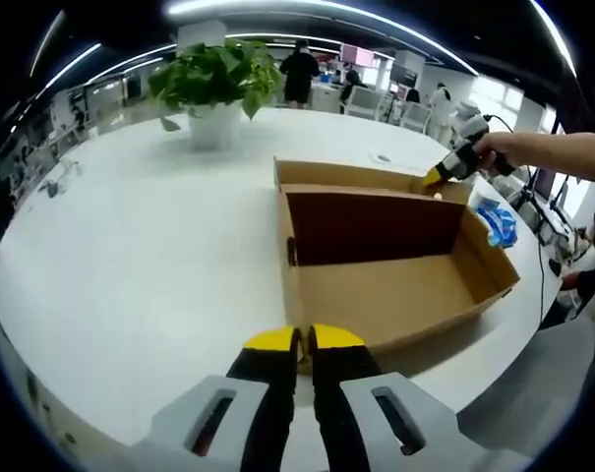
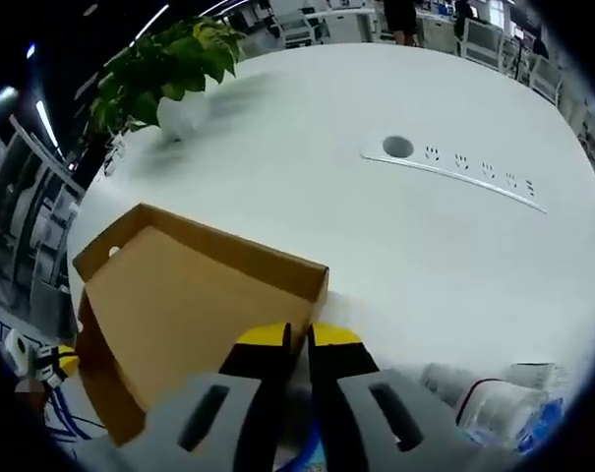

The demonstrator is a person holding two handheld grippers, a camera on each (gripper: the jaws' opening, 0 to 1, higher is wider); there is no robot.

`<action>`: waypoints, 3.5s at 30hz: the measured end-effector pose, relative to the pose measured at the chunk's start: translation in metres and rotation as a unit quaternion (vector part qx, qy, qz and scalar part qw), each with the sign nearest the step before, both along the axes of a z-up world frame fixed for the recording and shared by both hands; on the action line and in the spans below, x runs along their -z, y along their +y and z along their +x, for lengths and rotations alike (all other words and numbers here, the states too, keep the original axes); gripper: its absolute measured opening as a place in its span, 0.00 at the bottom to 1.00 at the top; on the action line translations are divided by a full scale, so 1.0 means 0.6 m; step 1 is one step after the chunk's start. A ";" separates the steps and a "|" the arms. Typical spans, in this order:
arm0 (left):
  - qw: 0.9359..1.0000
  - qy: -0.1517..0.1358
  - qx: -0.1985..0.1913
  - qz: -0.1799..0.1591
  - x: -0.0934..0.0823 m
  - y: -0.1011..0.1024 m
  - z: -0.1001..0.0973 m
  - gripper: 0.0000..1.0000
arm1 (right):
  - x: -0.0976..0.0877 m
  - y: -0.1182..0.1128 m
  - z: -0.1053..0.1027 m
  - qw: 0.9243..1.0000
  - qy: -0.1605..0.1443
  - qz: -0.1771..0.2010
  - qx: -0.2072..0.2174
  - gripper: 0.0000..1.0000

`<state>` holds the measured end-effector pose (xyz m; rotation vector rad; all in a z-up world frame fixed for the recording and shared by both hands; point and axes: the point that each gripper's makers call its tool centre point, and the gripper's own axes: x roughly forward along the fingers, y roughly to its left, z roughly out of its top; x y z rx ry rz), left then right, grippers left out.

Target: Operate the shoe box by opening the lid, removing the specified soft item, and placing it in the target area until the item is outside and the box remains undamaged.

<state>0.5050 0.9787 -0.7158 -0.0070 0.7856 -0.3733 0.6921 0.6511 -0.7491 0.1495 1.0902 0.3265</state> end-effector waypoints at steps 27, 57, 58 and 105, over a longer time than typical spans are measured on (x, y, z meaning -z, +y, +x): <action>1.000 0.000 -0.005 -0.003 0.001 0.001 -0.003 0.01 | -0.095 0.002 -0.011 0.997 -0.067 0.021 0.024 0.01; 1.000 -0.002 0.003 -0.004 0.001 -0.002 -0.001 0.01 | -0.192 0.007 -0.054 0.986 -0.159 0.039 0.008 0.00; 1.000 -0.002 0.003 -0.004 0.001 -0.002 -0.001 0.01 | -0.196 0.008 -0.057 0.986 -0.163 0.039 0.008 0.00; 1.000 -0.010 0.014 -0.006 -0.002 -0.003 -0.003 0.02 | -0.236 0.037 -0.210 0.964 -0.263 0.037 0.001 0.02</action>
